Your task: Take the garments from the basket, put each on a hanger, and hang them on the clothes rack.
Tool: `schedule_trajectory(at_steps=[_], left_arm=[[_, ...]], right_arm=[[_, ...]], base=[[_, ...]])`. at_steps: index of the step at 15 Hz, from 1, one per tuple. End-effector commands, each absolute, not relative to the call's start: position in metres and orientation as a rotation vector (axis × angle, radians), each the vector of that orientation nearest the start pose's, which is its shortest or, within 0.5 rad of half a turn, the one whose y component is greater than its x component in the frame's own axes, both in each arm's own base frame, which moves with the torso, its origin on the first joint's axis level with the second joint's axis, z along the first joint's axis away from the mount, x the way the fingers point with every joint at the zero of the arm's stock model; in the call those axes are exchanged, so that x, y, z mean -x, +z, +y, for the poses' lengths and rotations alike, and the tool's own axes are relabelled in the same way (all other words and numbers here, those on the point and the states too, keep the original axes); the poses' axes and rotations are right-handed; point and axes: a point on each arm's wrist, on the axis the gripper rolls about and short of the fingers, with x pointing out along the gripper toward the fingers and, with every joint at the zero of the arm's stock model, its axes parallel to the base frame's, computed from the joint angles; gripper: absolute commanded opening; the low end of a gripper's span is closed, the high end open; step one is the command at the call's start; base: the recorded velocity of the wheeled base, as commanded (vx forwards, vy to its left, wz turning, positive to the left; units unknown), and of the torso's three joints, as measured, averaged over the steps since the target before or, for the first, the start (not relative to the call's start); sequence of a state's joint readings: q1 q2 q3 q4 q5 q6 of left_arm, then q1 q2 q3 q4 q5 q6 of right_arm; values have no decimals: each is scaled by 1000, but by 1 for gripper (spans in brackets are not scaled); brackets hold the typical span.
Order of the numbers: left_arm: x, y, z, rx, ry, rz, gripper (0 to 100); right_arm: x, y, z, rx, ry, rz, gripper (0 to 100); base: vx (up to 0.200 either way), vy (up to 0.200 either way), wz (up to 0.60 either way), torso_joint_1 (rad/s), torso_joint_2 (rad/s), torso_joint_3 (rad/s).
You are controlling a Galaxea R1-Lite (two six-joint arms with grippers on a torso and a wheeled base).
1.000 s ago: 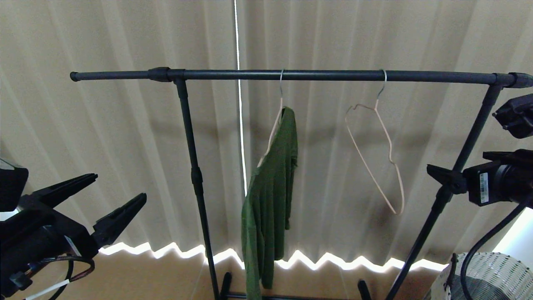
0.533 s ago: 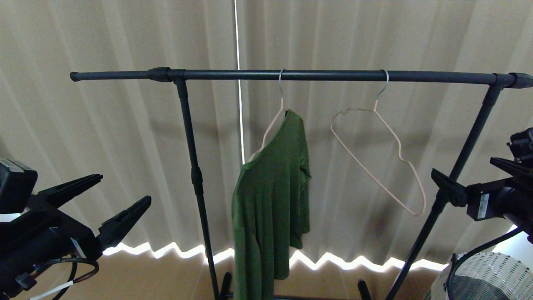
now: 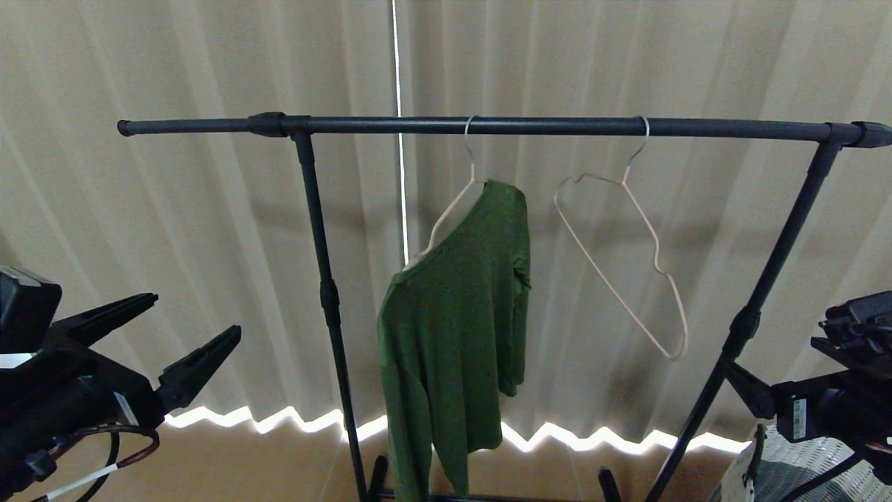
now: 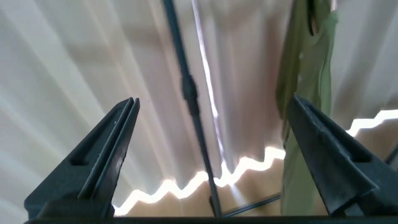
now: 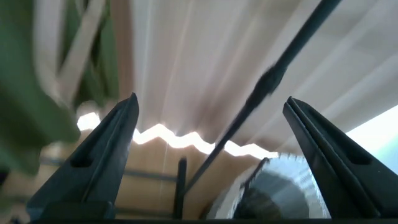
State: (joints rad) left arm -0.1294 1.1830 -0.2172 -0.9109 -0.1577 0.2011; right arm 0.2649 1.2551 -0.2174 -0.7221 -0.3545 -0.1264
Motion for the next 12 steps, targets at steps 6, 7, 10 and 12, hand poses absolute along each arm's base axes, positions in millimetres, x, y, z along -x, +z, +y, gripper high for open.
schedule_trajectory(at_steps=[6,7,10,12], left_arm=[[-148,171,-20,-221,-274,27,100],[-148,171,-20,-221,-273,25,100],[-148,170,-20,-221,-274,27,100],[-147,168,-20,-223,-276,35,100]], right_arm=[[-146,138,31,227,-73,314,100],[-145,137,31,227,-73,314,100],[-145,136,31,229,-72,320,100],[-143,133,31,234,-71,330,100]], base=[[-133,0,0,6,1,0],[-200,0,0,-2,12,2],[-200,0,0,-2,1,4],[-100,0,0,1,1,1]])
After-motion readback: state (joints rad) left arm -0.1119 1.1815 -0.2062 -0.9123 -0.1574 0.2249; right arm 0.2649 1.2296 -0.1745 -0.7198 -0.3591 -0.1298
